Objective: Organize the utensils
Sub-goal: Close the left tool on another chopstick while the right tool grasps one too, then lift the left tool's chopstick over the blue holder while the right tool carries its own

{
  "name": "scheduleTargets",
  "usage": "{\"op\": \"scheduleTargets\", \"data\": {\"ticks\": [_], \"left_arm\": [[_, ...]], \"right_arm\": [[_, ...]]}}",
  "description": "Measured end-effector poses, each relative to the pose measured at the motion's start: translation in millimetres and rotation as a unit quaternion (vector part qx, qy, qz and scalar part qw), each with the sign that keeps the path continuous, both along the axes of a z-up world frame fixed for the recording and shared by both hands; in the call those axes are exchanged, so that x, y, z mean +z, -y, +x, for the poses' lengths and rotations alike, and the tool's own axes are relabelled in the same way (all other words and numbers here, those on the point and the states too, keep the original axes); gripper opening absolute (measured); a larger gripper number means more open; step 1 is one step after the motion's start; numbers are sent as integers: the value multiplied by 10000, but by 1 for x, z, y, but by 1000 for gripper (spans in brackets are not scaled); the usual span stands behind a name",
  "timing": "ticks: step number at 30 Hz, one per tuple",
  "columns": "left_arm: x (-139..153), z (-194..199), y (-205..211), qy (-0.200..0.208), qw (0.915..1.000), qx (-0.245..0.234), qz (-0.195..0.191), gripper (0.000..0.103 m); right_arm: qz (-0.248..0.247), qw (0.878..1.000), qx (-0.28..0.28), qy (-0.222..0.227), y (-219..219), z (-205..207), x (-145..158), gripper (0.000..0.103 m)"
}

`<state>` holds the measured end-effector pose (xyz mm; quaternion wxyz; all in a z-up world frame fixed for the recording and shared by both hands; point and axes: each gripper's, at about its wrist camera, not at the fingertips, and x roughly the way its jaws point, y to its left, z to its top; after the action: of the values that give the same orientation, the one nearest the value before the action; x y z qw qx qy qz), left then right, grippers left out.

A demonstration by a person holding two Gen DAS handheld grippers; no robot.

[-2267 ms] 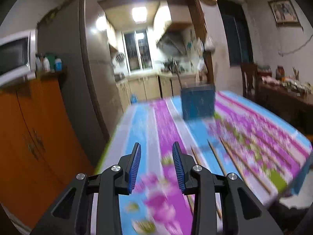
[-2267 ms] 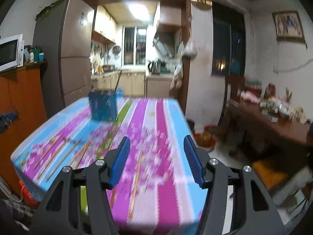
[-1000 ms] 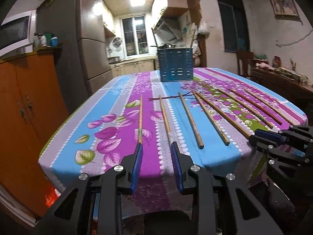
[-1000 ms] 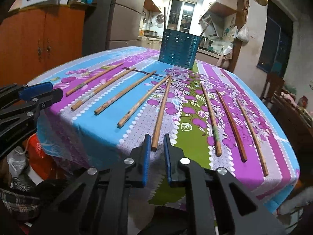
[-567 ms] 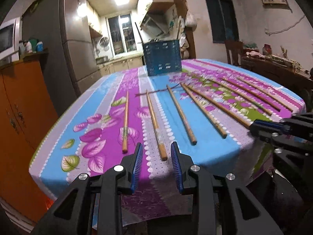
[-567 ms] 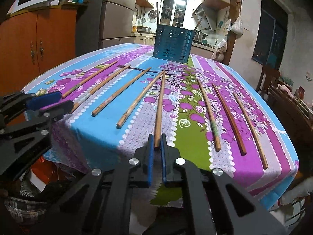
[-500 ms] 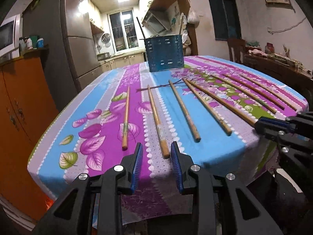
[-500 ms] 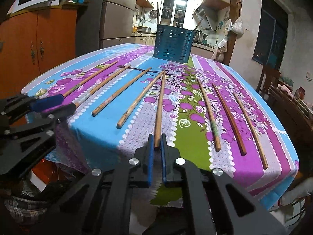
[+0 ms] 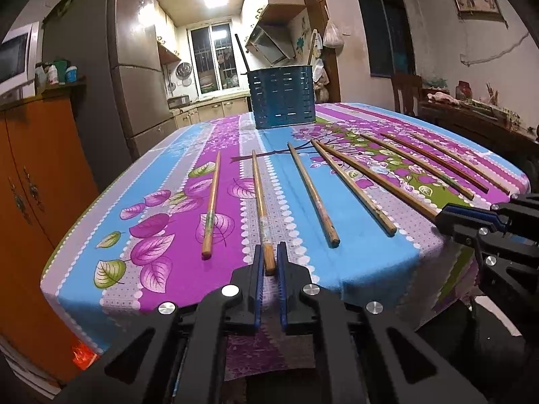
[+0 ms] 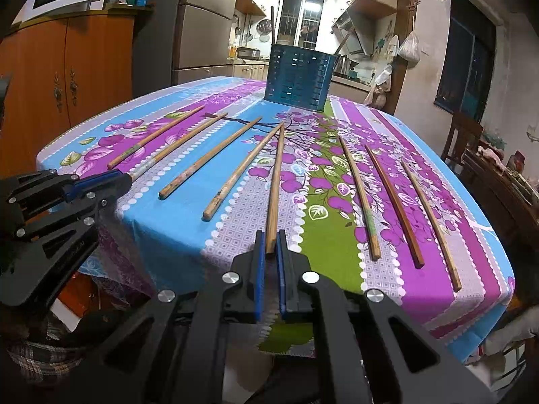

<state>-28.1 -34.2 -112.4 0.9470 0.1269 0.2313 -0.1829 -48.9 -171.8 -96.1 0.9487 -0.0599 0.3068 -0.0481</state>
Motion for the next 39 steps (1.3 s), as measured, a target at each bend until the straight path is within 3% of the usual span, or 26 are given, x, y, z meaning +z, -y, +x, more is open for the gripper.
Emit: {"op": "scheduleTargets", "data": {"ticks": [7, 13, 26, 34, 39], "left_arm": [[5, -1, -8, -37, 9999, 78, -123, 8], [24, -9, -13, 312, 9994, 70, -115, 8], [94, -12, -23, 802, 9951, -87, -569, 8], [136, 6, -35, 670, 9914, -203, -1106, 8], [160, 18, -36, 654, 9899, -295, -1221, 8]], "right_arm": [[-46, 9998, 9, 203, -1, -6, 7, 5], [-177, 9985, -6, 520, 2, -13, 21, 5], [-137, 9920, 137, 1248, 20, -20, 75, 5], [-70, 9877, 312, 1527, 28, -18, 111, 5], [100, 9864, 435, 1585, 40, -8, 133, 5]]}}
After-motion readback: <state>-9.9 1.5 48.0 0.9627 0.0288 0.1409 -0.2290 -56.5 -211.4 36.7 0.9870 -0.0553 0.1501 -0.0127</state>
